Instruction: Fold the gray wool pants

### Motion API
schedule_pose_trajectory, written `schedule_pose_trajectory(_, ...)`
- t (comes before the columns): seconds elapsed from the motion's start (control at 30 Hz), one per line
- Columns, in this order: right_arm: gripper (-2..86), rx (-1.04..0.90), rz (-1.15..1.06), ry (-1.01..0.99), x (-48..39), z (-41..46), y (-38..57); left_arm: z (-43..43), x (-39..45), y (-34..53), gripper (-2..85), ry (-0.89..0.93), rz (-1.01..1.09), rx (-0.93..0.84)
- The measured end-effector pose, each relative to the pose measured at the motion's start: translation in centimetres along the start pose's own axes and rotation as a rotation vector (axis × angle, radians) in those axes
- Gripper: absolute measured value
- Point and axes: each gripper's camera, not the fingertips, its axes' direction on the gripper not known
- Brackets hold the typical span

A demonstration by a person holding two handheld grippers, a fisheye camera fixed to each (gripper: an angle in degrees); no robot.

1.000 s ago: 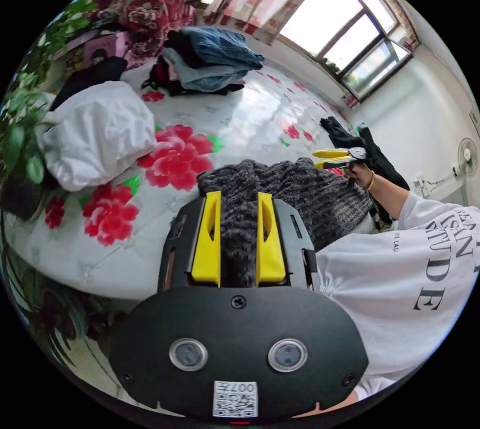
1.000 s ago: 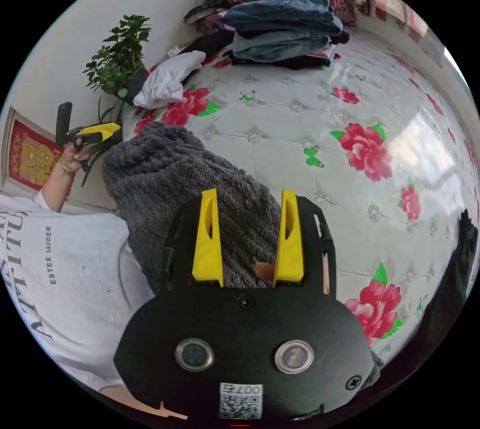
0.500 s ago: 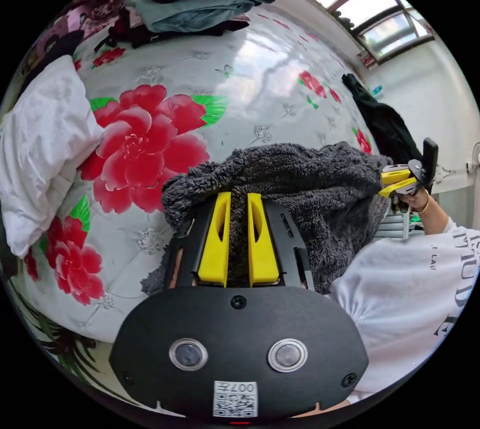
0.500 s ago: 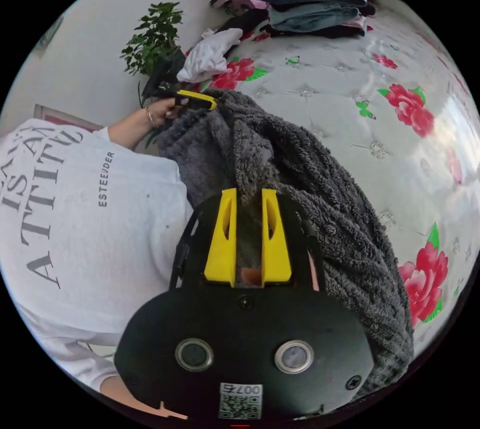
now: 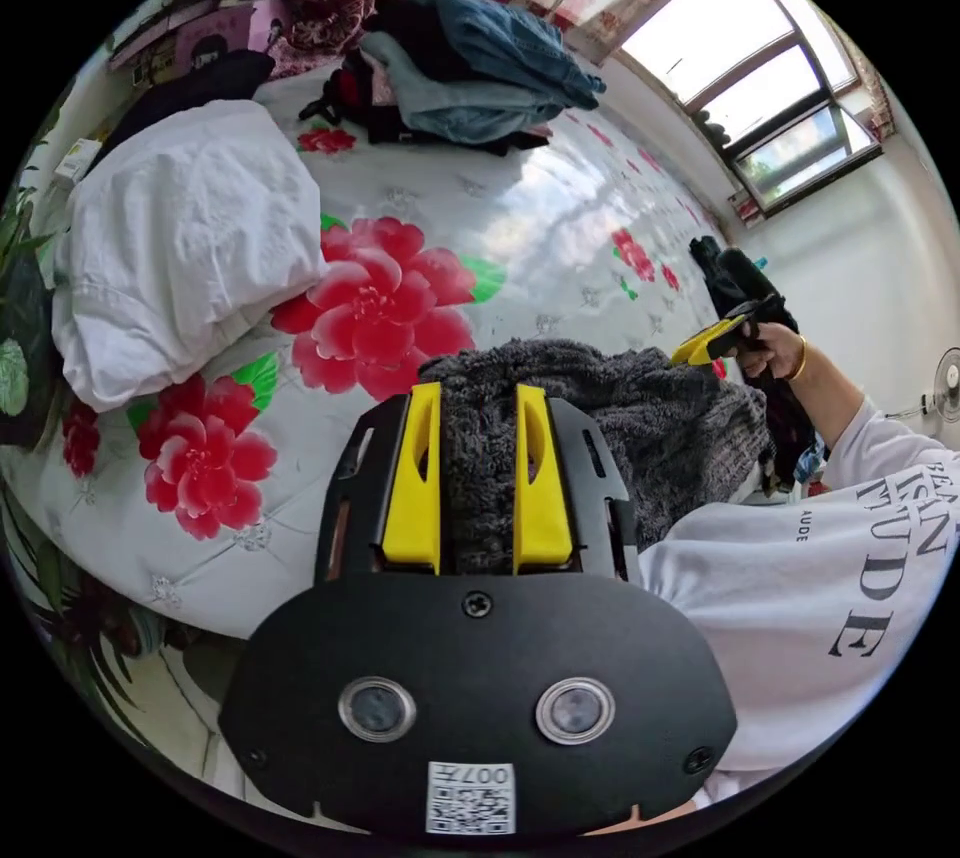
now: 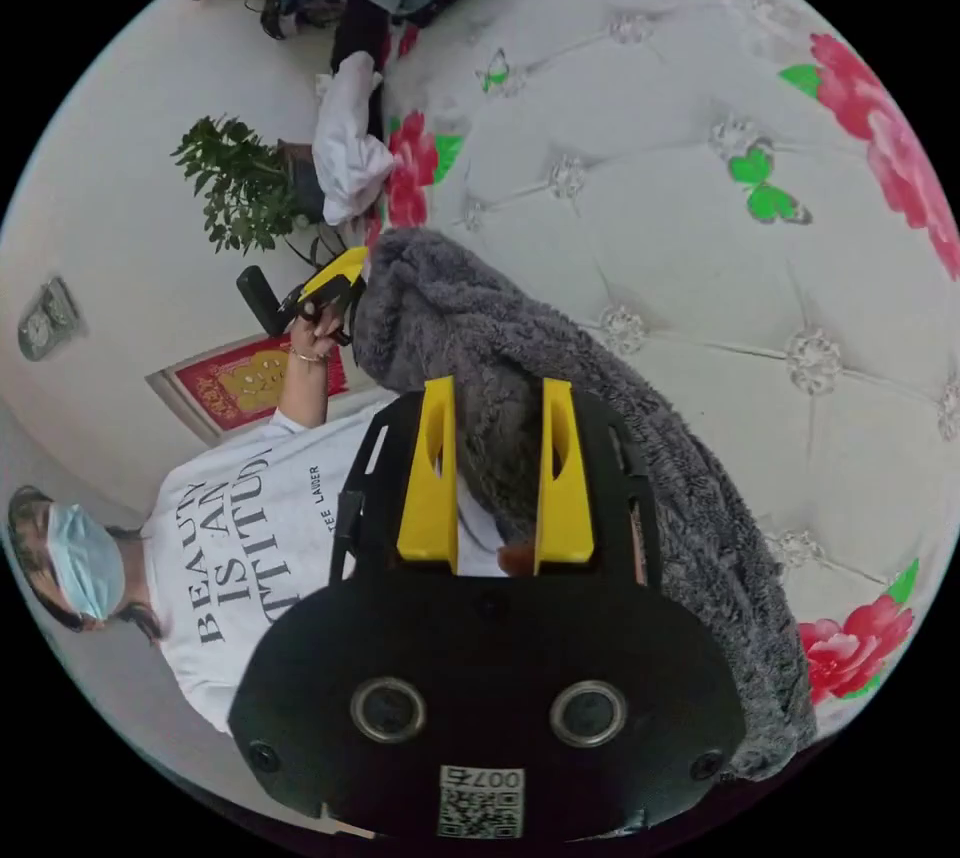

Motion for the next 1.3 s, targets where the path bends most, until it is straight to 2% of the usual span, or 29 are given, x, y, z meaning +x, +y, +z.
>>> schedule_pose_trajectory(0.03, 8.1, -0.084, 0.032, -0.055, 1.1, 1.7, -1.0, 1.1, -0.4, -0.3, 13.4, 0.007, 0.001, -0.062)
schedule_pose_trajectory(0.1, 7.4, -0.095, 0.052, -0.121, 2.2, 2.7, -2.1, 3.1, -1.1, -0.7, 14.8, -0.008, -0.028, -0.153)
schedule_pose_trajectory(0.13, 6.5, -0.044, 0.061, -0.18, 2.7, 2.2, -2.6, 4.6, -1.7, -1.1, 14.3, -0.018, -0.046, -0.225)
schedule_pose_trajectory(0.17, 5.5, 0.058, 0.056, -0.264, 3.1, 0.8, -2.5, 4.5, -2.0, -1.5, 12.3, -0.069, -0.036, -0.213)
schedule_pose_trajectory(0.23, 4.2, 0.208, 0.03, -0.372, 3.7, -2.2, -1.4, 3.8, -3.3, -2.3, 7.5, -0.008, -0.067, -0.187)
schedule_pose_trajectory(0.33, 1.8, 0.323, 0.014, -0.308, 4.3, -6.7, 1.0, 1.2, -6.0, -3.1, 4.0, 0.088, -0.159, -0.045)
schedule_pose_trajectory(0.43, 1.0, 0.614, 0.011, -0.371, 5.7, -11.7, 4.6, 1.0, -7.9, -4.4, 4.1, 0.036, -0.211, -0.055)
schedule_pose_trajectory(0.47, 1.2, 0.664, 0.031, -0.314, 5.9, -12.8, 5.3, 1.9, -8.5, -4.9, 4.3, 0.054, -0.234, -0.076)
schedule_pose_trajectory(0.53, 2.4, 0.642, 0.003, -0.225, 4.9, -12.7, 5.7, 3.2, -9.2, -5.3, 4.7, 0.076, -0.251, -0.107)
schedule_pose_trajectory(0.67, 6.7, 0.389, -0.128, -0.069, 0.9, -7.7, 6.1, 1.4, -10.1, -4.1, 7.3, 0.103, -0.231, -0.082)
schedule_pose_trajectory(0.77, 5.8, 0.207, -0.188, 0.098, -1.7, -2.7, 6.0, 0.0, -10.2, -2.6, 6.4, 0.062, -0.189, -0.069)
schedule_pose_trajectory(0.8, 5.5, 0.204, -0.185, 0.156, -2.0, -2.3, 6.0, -0.1, -10.2, -2.5, 5.7, 0.046, -0.192, -0.069)
schedule_pose_trajectory(0.87, 4.3, 0.362, -0.147, 0.279, -2.8, -3.8, 6.8, 0.1, -10.9, -2.8, 4.2, 0.036, -0.228, -0.09)
schedule_pose_trajectory(0.97, 4.3, 0.462, -0.099, 0.292, -2.7, -4.8, 7.7, 0.1, -10.6, -4.1, 3.8, -0.049, -0.21, -0.044)
schedule_pose_trajectory(1.03, 4.7, 0.481, -0.084, 0.319, -3.0, -4.2, 8.7, -0.3, -10.6, -4.6, 4.3, -0.065, -0.237, -0.023)
schedule_pose_trajectory(1.1, 5.2, 0.581, -0.052, 0.338, -3.5, -4.9, 11.4, -0.9, -10.7, -4.4, 5.4, -0.07, -0.239, -0.026)
schedule_pose_trajectory(1.2, 6.0, 0.766, -0.094, 0.269, -4.5, -6.7, 19.0, -3.6, -11.0, -2.0, 9.8, -0.09, -0.243, -0.003)
schedule_pose_trajectory(1.3, 6.7, 0.883, -0.077, 0.33, -4.3, -7.0, 28.7, -8.0, -11.6, 2.8, 12.2, -0.039, -0.284, 0.084)
